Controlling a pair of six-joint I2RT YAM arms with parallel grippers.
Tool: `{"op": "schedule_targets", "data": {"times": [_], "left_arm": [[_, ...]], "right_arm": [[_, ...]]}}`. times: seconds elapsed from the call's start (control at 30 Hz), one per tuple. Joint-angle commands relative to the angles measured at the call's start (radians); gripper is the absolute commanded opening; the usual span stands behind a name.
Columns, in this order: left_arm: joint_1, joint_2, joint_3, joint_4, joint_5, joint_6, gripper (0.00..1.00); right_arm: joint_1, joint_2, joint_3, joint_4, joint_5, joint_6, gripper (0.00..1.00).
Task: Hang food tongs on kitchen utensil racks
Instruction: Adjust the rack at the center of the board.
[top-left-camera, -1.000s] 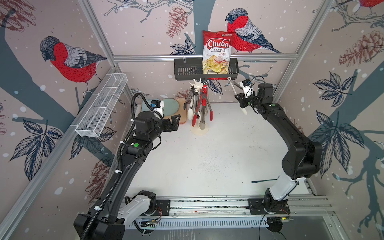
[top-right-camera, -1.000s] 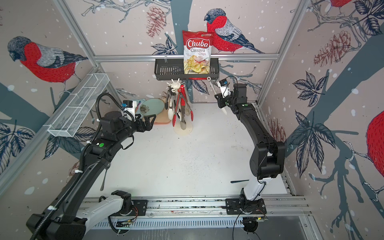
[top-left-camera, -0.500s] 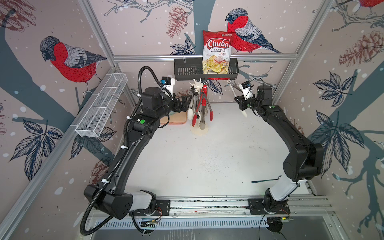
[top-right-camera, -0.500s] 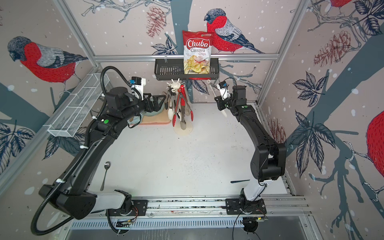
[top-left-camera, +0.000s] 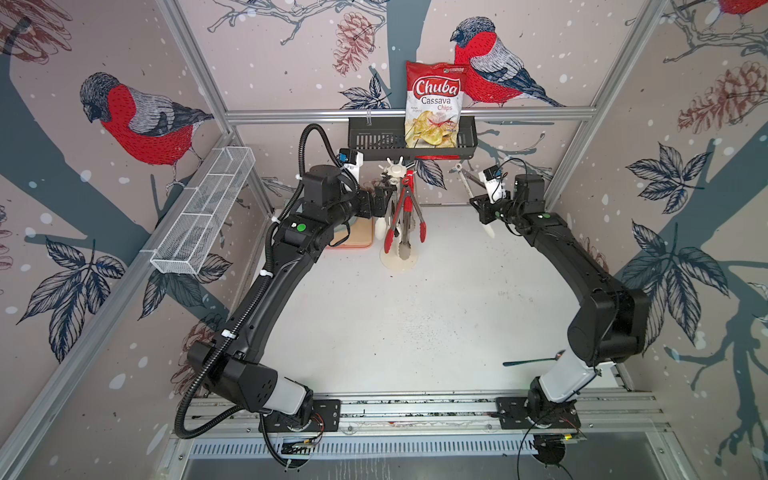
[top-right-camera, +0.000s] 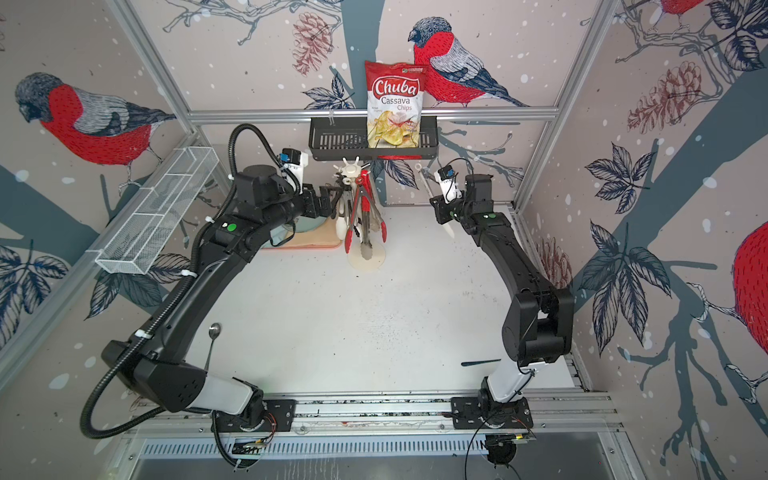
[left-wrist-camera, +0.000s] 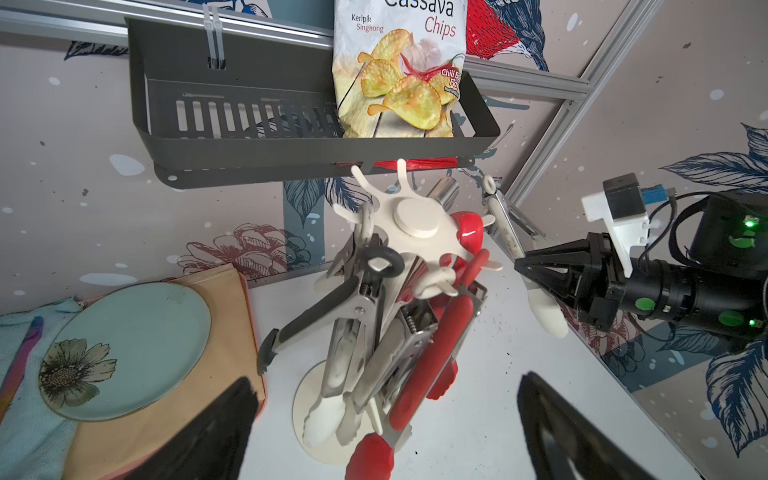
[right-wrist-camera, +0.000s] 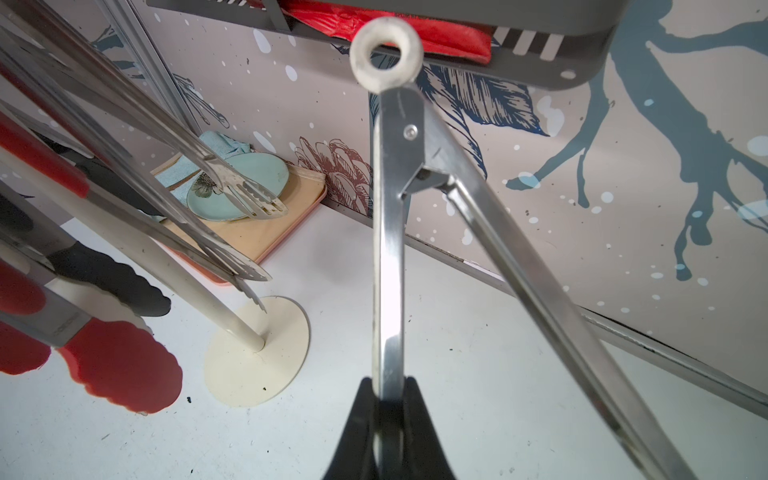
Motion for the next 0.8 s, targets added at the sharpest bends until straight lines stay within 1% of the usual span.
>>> {"op": "schedule_targets", "data": {"times": [0.0,0.3,0.77], "left_arm": [[-0.001,0.024,0.03,0.006,-0.012,0.011,0.97],[-0.001,0.094,0.083,0.009,0.001,0.012,0.96],[0.015,0.132,0.112,-0.01,-0.052,0.046,0.97]], "right_arm": [[0.003,-0.011,-0.002,0.035,0.003,0.006,0.0],[0.001,-0.028,-0.019,0.023,0.013,-0.005,0.0],[-0.001,-0.041,-0.038,0.014,0.012,-0.021,0.0]]}}
